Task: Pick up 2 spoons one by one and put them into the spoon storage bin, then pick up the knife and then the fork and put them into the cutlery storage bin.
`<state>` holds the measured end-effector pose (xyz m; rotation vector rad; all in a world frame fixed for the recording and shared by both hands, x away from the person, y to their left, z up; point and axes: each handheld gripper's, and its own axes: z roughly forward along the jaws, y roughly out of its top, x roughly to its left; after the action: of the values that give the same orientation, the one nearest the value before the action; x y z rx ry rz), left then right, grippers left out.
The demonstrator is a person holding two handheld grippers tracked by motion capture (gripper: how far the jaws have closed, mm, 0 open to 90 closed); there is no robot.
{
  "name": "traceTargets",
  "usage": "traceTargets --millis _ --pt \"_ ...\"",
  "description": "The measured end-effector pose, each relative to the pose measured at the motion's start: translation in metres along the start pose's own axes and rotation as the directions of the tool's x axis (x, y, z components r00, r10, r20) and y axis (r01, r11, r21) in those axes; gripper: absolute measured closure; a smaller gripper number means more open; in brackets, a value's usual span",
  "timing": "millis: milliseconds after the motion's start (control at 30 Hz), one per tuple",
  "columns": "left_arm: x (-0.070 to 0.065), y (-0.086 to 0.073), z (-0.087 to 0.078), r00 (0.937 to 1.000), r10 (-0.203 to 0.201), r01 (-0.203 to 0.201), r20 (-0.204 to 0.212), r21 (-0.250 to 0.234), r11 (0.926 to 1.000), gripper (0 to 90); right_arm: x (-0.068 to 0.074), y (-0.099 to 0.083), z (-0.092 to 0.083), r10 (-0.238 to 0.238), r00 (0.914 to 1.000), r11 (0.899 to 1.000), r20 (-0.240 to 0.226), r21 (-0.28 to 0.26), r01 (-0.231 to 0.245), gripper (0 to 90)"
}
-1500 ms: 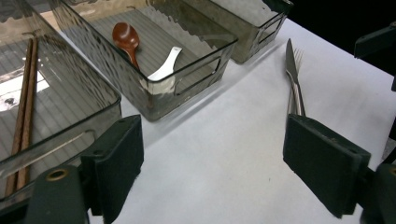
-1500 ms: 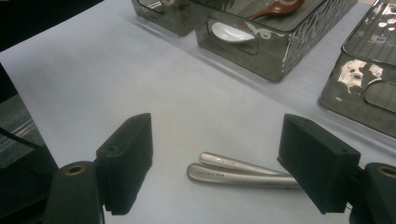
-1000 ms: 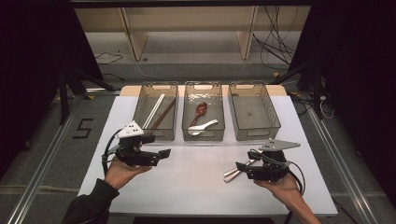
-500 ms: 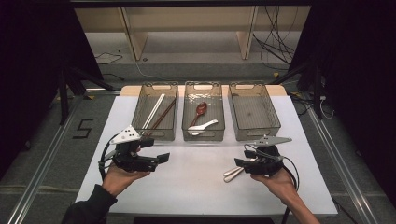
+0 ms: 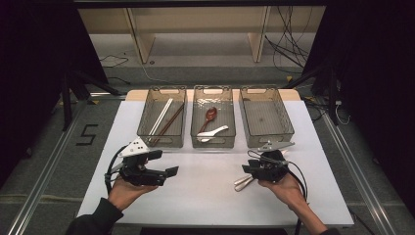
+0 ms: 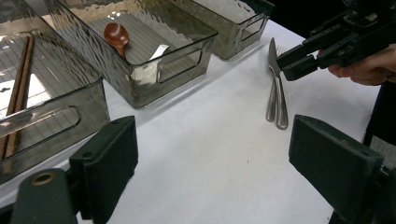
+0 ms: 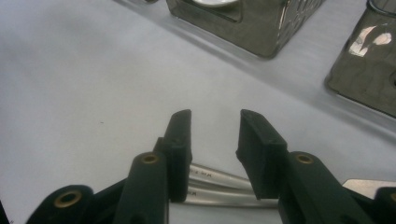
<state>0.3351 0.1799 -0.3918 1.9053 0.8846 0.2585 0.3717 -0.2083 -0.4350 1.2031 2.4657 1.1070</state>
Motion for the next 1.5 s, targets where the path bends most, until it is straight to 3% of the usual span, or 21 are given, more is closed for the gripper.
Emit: traceTargets --millis 667,800,1033,1267,1500 --pt "0.001 -0.004 -0.002 0.9998 -0.008 0.007 -0.018 -0.017 0.9998 15.2 -0.001 0.001 0.022 -0.020 0.9996 0.995 -0.018 0.096 0.021 86.1" --pt "0.001 -0.004 -0.002 0.9997 -0.009 0.009 -0.022 -0.019 0.9998 15.2 0.000 -0.001 0.026 -0.051 0.9987 0.991 -0.006 0.126 0.051 89.5" --pt "0.001 -0.004 -0.004 0.9997 0.001 -0.001 -0.026 -0.023 0.9997 15.3 -0.001 -0.002 0.035 -0.066 0.9978 0.984 0.009 0.165 0.063 90.0" --pt "0.001 -0.005 -0.005 0.9996 0.005 -0.006 -0.029 -0.022 0.9997 15.3 0.001 -0.005 0.045 -0.079 0.9969 0.971 0.007 0.225 0.075 90.0" --pt "0.001 -0.005 -0.003 0.9996 0.009 -0.009 -0.027 -0.011 0.9999 15.3 0.001 -0.004 0.047 -0.073 0.9972 0.971 0.013 0.231 0.068 90.0"
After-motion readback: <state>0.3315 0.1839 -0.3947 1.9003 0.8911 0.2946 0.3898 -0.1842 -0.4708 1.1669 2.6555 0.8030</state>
